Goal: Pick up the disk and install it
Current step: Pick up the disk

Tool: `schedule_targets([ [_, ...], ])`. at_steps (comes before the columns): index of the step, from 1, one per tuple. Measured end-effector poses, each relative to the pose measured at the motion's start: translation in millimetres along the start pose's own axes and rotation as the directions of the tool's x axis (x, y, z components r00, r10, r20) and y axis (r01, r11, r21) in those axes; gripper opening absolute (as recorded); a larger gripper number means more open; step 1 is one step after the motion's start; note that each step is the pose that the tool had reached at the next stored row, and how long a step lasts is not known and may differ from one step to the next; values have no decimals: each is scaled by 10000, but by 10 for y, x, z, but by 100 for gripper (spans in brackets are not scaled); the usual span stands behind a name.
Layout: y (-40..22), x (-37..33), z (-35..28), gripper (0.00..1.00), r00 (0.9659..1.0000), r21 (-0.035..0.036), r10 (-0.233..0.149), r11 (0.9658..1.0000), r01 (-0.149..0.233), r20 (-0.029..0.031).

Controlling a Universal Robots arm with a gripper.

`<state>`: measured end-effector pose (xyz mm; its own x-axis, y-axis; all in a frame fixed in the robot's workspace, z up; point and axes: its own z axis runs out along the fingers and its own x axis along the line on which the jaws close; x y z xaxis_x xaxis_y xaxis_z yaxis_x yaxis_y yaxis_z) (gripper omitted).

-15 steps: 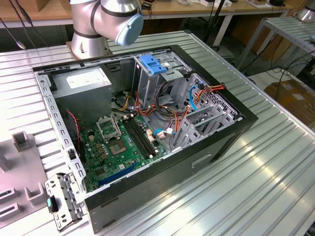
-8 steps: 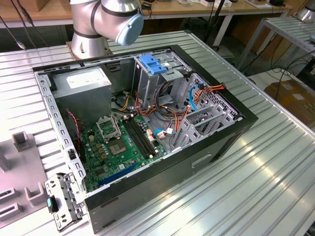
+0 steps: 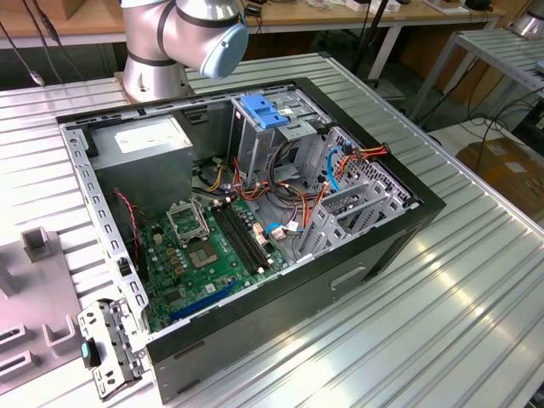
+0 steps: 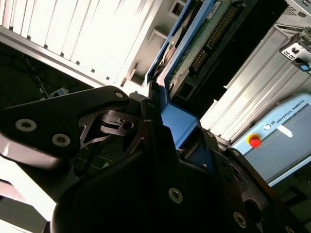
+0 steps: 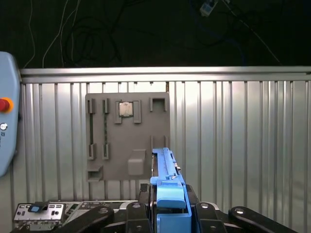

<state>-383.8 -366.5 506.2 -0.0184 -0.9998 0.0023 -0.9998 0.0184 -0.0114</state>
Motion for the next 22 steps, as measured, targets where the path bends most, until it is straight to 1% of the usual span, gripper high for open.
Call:
schedule_targets([
  [2,-52,-1,1,37,10000,0,0,10000,0,0],
  [4,-83,-1,1,37,10000,0,0,10000,0,0],
  [7,-157,-3,2,37,10000,0,0,10000,0,0],
  [8,-208,-4,3,37,10000,1,0,10000,0,0],
  [9,-242,-4,3,37,10000,0,0,10000,0,0],
  [10,-299,-5,3,37,10000,0,0,10000,0,0],
  [13,-409,-7,5,37,10000,0,0,10000,0,0],
  [14,-477,-9,5,37,10000,-1,0,10000,0,-1],
  [16,-510,-9,6,37,10000,0,0,10000,0,0],
  [17,-542,-10,6,37,10000,0,0,10000,0,0],
  [20,-612,-11,7,37,10000,0,0,10000,0,0],
  [22,-642,-12,7,37,10000,-1,0,10000,0,-1],
])
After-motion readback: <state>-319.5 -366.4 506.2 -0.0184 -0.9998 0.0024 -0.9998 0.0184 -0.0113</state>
